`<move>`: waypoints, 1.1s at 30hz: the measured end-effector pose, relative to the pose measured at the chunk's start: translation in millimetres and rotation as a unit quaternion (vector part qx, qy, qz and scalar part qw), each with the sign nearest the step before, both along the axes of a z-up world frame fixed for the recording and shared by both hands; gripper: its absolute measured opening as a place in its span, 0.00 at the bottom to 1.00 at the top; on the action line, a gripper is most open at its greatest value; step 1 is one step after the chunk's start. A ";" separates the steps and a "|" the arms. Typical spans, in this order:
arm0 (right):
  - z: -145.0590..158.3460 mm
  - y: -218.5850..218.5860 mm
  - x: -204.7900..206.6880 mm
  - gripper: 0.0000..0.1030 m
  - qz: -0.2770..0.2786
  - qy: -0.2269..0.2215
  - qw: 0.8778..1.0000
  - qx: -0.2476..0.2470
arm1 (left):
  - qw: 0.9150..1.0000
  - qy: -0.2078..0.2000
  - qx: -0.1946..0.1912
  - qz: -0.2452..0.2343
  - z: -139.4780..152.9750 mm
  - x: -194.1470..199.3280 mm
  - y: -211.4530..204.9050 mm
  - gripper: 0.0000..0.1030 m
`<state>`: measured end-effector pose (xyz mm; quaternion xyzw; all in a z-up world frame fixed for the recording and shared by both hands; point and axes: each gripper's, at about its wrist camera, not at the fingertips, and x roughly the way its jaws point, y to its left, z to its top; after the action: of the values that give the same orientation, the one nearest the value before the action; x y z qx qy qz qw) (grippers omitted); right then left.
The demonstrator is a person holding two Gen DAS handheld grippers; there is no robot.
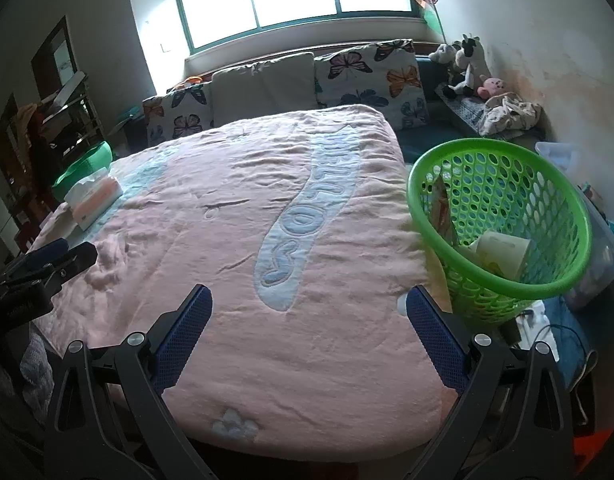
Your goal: Collect trash
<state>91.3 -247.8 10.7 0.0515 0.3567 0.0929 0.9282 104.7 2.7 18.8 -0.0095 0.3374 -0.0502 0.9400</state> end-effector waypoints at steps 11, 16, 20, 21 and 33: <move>-0.8 3.2 -0.4 0.94 0.003 0.001 1.000 -0.001 | 1.000 -0.003 0.010 0.004 -1.1 -3.9 0.4 0.93; -0.5 3.2 -0.1 0.94 0.003 0.002 1.000 0.000 | 1.000 -0.006 0.015 0.005 -0.8 -7.0 -0.8 0.93; 0.0 4.4 -0.1 0.94 0.005 0.002 1.000 0.000 | 1.000 -0.004 0.014 0.006 -1.8 -6.7 0.4 0.93; 0.1 4.5 -0.1 0.94 0.005 0.002 1.000 0.000 | 1.000 -0.004 0.015 0.006 -2.1 -6.5 0.7 0.93; -0.7 4.7 0.5 0.94 0.006 0.003 1.000 0.003 | 1.000 -0.003 0.017 0.009 -3.4 -6.8 2.6 0.93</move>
<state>91.8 -243.2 9.9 0.0522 0.3599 0.0991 0.9262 97.9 5.3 15.4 0.0034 0.3356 -0.0363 0.9413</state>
